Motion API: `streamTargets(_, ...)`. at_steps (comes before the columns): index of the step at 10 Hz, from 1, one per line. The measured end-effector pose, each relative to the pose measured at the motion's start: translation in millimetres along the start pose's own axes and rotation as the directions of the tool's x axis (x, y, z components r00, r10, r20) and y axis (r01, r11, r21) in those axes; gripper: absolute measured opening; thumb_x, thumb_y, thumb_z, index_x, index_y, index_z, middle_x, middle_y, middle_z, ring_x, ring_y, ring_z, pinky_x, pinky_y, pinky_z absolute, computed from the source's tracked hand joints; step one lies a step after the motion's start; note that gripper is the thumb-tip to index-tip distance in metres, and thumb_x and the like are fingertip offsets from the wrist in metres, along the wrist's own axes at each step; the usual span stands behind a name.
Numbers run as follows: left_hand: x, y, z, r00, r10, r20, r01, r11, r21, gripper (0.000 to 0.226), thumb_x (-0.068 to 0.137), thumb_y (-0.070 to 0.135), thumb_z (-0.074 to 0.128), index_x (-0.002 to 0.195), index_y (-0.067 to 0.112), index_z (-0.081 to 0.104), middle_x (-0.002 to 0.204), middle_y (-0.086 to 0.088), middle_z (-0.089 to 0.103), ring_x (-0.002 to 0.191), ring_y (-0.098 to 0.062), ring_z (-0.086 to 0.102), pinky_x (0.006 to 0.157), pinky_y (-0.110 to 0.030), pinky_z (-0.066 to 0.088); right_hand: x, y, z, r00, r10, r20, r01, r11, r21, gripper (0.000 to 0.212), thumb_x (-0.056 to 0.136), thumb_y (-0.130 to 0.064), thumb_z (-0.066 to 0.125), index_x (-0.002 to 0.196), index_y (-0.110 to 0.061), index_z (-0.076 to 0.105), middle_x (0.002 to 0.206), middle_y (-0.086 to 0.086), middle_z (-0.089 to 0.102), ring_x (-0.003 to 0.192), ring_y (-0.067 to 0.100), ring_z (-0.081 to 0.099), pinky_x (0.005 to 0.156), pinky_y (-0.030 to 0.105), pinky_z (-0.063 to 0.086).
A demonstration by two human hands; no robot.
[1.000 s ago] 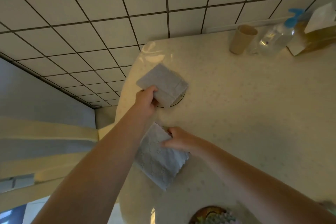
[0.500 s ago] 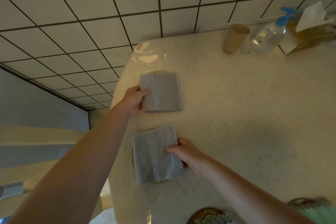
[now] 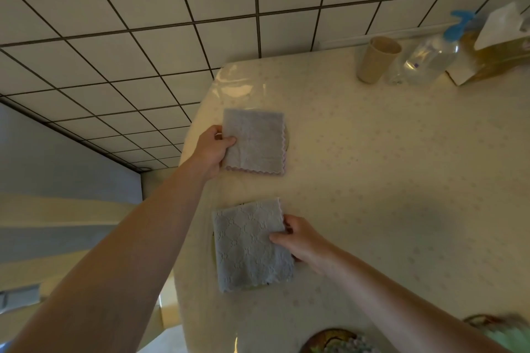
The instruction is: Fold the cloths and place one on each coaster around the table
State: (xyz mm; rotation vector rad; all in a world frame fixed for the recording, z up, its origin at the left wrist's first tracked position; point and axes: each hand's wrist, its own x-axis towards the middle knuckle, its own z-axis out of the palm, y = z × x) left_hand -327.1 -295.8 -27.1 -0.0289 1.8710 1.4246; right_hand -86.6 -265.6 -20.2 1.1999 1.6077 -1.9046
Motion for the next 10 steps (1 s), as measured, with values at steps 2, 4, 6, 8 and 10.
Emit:
streamTargets(2,5,4,9,0.999,0.007,0.048,-0.005,0.999,-0.039,0.021,0.091,0.003,0.057,0.11,0.011,0.053,0.111,-0.008,0.062,0.095,-0.022,0.062,0.075,-0.035,0.054,-1,-3,-3,1.0,0.01,0.014,-0.01,1.0,0.01,0.031,0.089,-0.011,0.059,0.12,-0.015,0.058,0.116,0.005,0.064,0.104,0.022,0.063,0.093,0.041,0.052)
streamTargets(4,14,0,3,0.994,0.074,-0.079,-0.049,0.958,0.283,0.044,0.08,0.017,0.074,0.118,0.012,0.054,0.116,-0.009,0.062,0.1,-0.024,0.062,0.088,-0.043,0.054,0,-10,-4,0.998,-0.05,-0.049,0.036,0.969,-0.243,0.008,0.086,-0.023,0.061,0.094,-0.022,0.061,0.093,-0.002,0.068,0.085,0.015,0.066,0.076,0.031,0.057)
streamTargets(6,7,2,-5,0.936,0.317,-0.155,-0.143,0.742,0.655,0.047,0.081,0.022,0.073,0.12,0.01,0.049,0.094,-0.003,0.057,0.093,-0.024,0.059,0.082,-0.036,0.048,0,-10,-15,0.978,-0.131,-0.162,0.018,0.828,-0.56,0.02,0.081,-0.031,0.064,0.083,-0.011,0.06,0.082,0.005,0.066,0.075,0.021,0.064,0.068,0.038,0.057)
streamTargets(8,-21,0,-23,0.94,0.305,-0.153,-0.121,0.717,0.686,0.045,0.081,0.024,0.07,0.119,0.01,0.051,0.098,-0.003,0.055,0.091,-0.021,0.055,0.078,-0.033,0.046,-1,2,-20,0.965,-0.176,-0.195,-0.002,0.736,-0.677,0.016,0.081,-0.031,0.06,0.08,-0.015,0.057,0.08,0.005,0.063,0.076,0.022,0.059,0.062,0.035,0.047)
streamTargets(10,-72,-22,-46,0.945,0.304,-0.123,-0.141,0.715,0.685,0.031,0.085,0.017,0.064,0.115,0.011,0.055,0.1,-0.004,0.061,0.092,-0.023,0.059,0.076,-0.032,0.048,-28,22,-23,0.941,-0.214,-0.261,-0.021,0.734,-0.679,0.016,0.083,-0.018,0.046,0.089,-0.017,0.061,0.088,0.005,0.065,0.084,0.024,0.061,0.073,0.036,0.053)
